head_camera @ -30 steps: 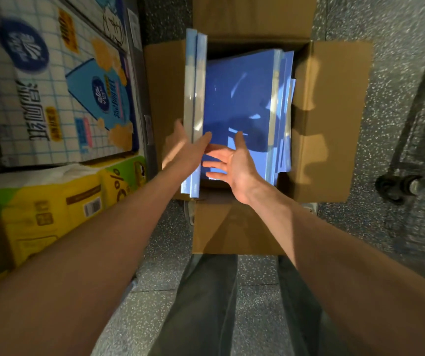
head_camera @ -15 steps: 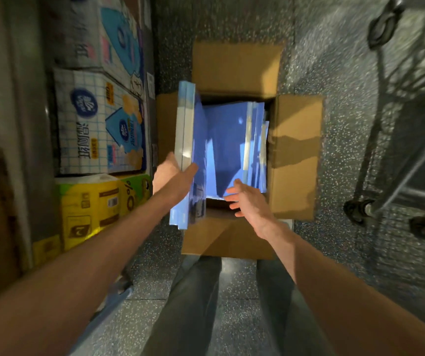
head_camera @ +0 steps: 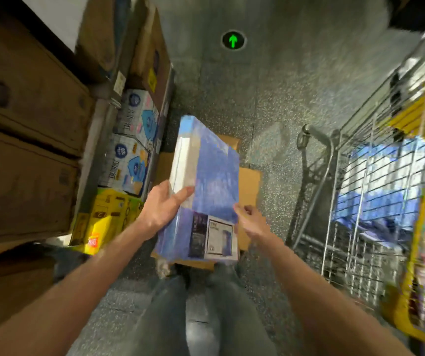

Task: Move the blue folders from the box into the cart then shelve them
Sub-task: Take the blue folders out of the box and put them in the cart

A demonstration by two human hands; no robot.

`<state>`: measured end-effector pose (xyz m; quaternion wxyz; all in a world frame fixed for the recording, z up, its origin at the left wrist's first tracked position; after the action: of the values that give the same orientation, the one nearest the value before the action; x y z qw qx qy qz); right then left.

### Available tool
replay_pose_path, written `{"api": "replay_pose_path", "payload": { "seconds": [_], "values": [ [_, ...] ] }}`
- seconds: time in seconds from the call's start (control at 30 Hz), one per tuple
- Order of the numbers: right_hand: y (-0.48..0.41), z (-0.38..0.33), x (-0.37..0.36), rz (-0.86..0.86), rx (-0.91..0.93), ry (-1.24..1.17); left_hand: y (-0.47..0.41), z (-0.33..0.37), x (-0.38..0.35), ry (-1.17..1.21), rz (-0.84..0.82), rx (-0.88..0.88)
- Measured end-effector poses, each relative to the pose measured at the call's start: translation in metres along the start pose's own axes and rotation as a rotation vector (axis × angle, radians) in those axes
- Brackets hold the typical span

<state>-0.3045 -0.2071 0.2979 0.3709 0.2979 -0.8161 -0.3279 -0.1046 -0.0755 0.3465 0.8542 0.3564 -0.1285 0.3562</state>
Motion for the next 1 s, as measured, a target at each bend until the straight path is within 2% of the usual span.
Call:
{"api": "replay_pose_path", "payload": {
  "seconds": [0.23, 0.37, 0.53, 0.77, 1.0],
  "values": [
    [0.081, 0.002, 0.059, 0.089, -0.015, -0.237, 0.088, 0.068, 0.018, 0.218, -0.06, -0.105],
    [0.117, 0.019, 0.07, 0.098, -0.006, -0.346, 0.118, 0.073, 0.035, 0.188, -0.066, -0.189],
    [0.189, 0.03, 0.077, 0.198, 0.086, -0.609, 0.172, 0.061, 0.046, 0.368, -0.067, -0.17],
    [0.255, 0.071, 0.134, 0.323, 0.123, -0.703, 0.243, 0.09, 0.007, 0.431, -0.196, -0.18],
    [0.297, 0.124, 0.213, 0.495, 0.098, -0.752, 0.289, 0.148, -0.062, 0.362, -0.31, -0.313]
  ]
}}
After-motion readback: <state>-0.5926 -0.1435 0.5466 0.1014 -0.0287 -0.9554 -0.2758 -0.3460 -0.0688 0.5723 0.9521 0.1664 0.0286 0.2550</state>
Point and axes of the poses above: each hand's wrist, its own y-axis away from the middle knuckle, its own x-axis out of the back of the hand, z = x × y, the point moved 4 cm from there along -y, towards the middle knuckle, and after that the axes turned 7 degrees about z, right-handed, at the moved point
